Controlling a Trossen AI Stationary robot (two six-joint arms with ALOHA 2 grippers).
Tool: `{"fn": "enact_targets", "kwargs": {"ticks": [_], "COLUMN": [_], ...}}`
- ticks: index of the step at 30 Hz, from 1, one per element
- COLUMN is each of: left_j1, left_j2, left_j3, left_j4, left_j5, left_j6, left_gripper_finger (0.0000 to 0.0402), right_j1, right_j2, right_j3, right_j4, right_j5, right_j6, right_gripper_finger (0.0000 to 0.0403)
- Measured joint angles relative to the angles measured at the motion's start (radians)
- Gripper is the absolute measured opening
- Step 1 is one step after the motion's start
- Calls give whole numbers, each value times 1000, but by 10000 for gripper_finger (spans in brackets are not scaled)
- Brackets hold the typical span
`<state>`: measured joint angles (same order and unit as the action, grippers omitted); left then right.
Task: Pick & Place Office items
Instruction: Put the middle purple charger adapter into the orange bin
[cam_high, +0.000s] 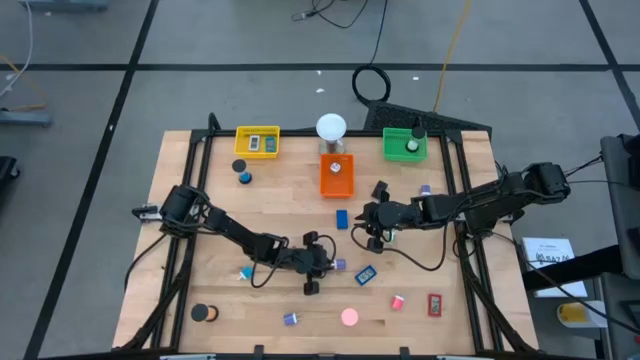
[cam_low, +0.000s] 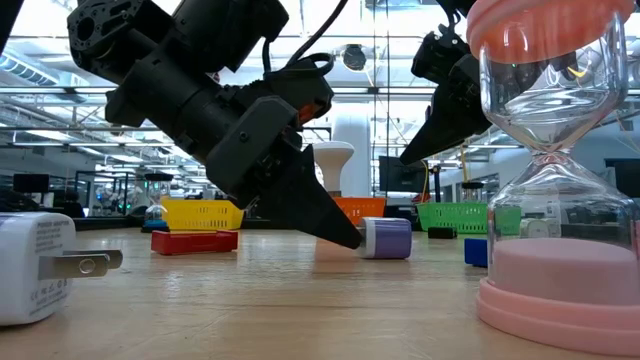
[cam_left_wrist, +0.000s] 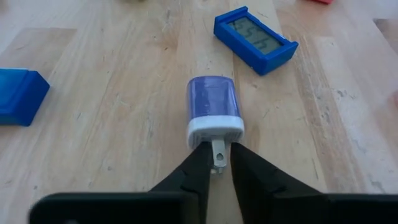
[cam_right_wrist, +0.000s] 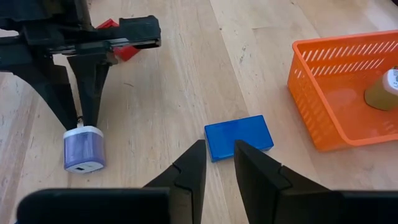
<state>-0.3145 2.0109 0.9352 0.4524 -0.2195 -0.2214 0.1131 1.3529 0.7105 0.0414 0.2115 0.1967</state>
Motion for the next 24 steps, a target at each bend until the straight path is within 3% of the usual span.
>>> {"fn": "enact_targets", "kwargs": {"ticks": [6, 16, 20, 24], "left_j1": [0, 2, 16, 45], "left_j2": [0, -26, -123, -269], "left_j3": [0, 0, 0, 1], "left_j4": [2, -44, -200, -469], "left_j5": [6, 10, 7, 10], "left_j6": [14, 30, 66, 86], "left_gripper_finger": [15, 21, 10, 19], "right_j1": [0, 0, 0, 0], "right_j2": [0, 0, 0, 0], "right_j3": [0, 0, 0, 0], "right_j4": [0, 0, 0, 0], "right_j5": [0, 0, 0, 0], "right_j6": [0, 0, 0, 0], "right_gripper_finger": [73, 73, 73, 73]}}
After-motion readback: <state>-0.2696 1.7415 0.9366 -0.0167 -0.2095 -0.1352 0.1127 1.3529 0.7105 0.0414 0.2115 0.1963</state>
